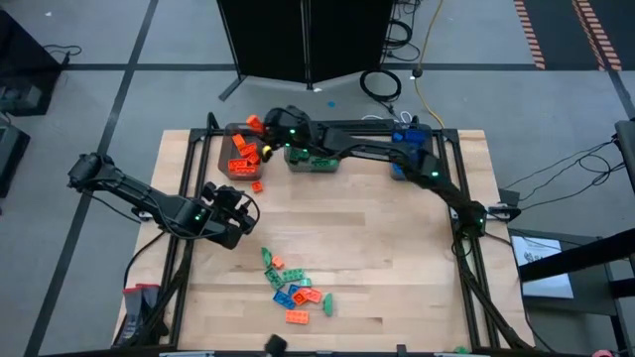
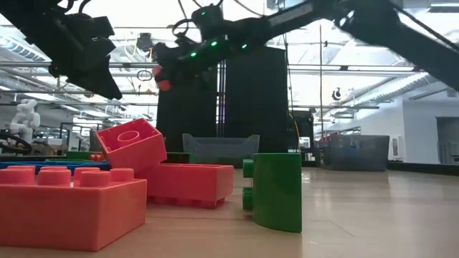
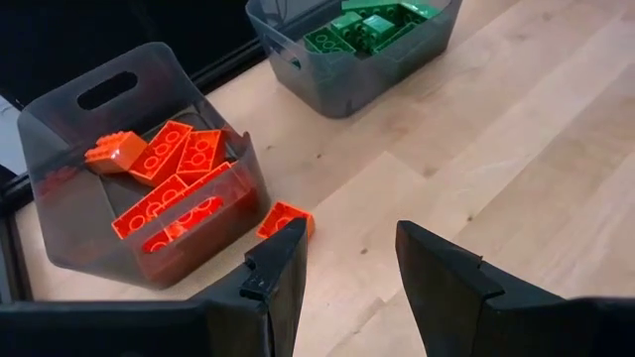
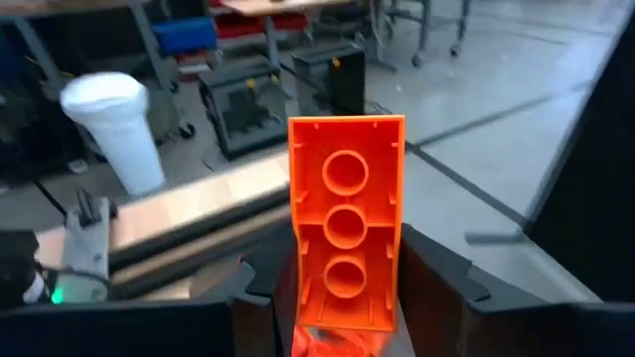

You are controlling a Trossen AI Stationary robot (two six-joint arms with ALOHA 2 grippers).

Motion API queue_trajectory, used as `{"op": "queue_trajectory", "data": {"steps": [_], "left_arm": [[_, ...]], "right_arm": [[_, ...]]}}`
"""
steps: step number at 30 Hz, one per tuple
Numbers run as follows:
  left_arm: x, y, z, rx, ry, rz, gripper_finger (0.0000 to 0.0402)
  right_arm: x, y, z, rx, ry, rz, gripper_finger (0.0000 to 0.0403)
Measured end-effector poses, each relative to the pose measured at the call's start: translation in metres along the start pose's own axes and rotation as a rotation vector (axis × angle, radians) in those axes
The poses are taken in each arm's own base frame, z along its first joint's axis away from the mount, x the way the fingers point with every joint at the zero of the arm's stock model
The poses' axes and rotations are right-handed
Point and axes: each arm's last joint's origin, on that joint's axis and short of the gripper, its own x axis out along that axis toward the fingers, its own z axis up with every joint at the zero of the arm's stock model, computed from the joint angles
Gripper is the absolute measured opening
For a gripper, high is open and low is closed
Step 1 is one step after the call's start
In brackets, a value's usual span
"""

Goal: Sort blocks
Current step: Put the orange game piece into the left black bin

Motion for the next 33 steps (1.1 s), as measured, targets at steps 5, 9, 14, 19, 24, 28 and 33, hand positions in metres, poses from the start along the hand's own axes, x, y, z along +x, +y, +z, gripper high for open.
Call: {"op": "queue_trajectory", "data": {"steps": [5,9,14,19,24,28,33], "left_arm": [[0.000,0.000,0.000,0.000,0.004,-0.003,0.0160],[0.000,0.000,-0.001,0.006,0.017,-0.009,0.0160],[0.000,0.000,-0.001,0.006,0.022,-0.012,0.0160],[0.000,0.000,-0.001,0.005,0.022,-0.013,0.0160],[0.000,0.000,-0.001,0.005,0.022,-0.013,0.0160],[0.000,0.000,-0.001,0.005,0.022,-0.013,0.0160],[0.000,0.000,-0.001,0.005,0.022,-0.013,0.0160]], "right_arm": [[0.035,0.002,-0.015,0.014,-0.049,0.023,0.0121],[0.048,0.001,-0.034,0.087,-0.128,0.039,0.0121],[0.058,0.003,-0.056,0.114,-0.109,0.057,0.0121],[0.067,0.011,-0.074,0.150,-0.153,0.117,0.0121],[0.071,0.014,-0.086,0.201,-0.158,0.130,0.0121],[0.074,0.012,-0.095,0.221,-0.132,0.121,0.0121],[0.076,0.013,-0.101,0.242,-0.093,0.117,0.0121]]}}
